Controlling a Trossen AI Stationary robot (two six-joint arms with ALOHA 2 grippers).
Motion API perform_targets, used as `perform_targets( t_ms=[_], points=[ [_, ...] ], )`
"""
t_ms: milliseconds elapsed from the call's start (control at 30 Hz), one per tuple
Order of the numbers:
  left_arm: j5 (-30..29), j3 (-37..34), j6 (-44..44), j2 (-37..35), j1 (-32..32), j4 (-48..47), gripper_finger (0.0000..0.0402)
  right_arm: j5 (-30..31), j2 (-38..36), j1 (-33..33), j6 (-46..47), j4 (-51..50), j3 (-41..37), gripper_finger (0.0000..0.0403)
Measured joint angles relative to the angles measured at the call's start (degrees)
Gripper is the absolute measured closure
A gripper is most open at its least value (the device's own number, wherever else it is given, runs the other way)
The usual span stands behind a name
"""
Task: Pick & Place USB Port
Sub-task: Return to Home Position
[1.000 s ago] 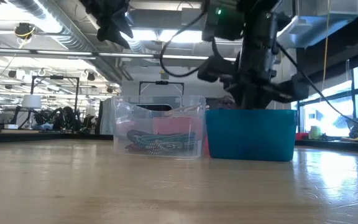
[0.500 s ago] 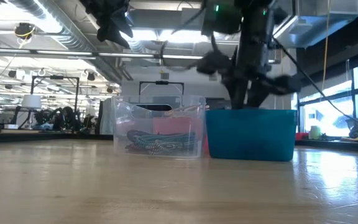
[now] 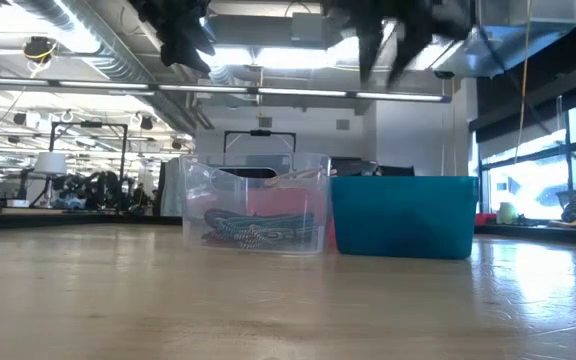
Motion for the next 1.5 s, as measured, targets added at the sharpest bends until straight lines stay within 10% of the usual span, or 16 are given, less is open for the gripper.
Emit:
perform_targets(
  t_ms=[133, 367, 567, 900, 1300, 1500],
  points=[
    [-0.7, 0.0, 0.7, 0.0, 0.0, 0.1, 0.0132, 15.6, -0.1, 3.7, -5.5, -9.7, 11.8, 0.0243],
    [-1.5, 0.0, -1.8, 0.0, 0.0, 0.1, 0.0132, 22.1, -0.3, 7.1, -27.7, -14.9, 28.8, 0.0302],
    [-1.5, 0.0, -3.3, 0.0, 0.0, 0.0, 0.0132, 17.1, -3.0, 7.7, -44.4, -15.0, 36.4, 0.0393],
    [-1.5, 0.0, -3.4, 0.0, 0.0, 0.1, 0.0132, 5.5, -6.1, 6.3, -57.0, -14.9, 35.4, 0.0400],
    [-1.5, 0.0, -3.4, 0.0, 0.0, 0.1, 0.0132, -2.3, -30.1, 6.2, -49.3, -14.2, -6.3, 0.0402],
    [-1.5, 0.0, -3.4, 0.0, 0.0, 0.1, 0.0132, -15.3, -46.3, 10.4, -43.7, 9.7, -30.5, 0.0402]
  ],
)
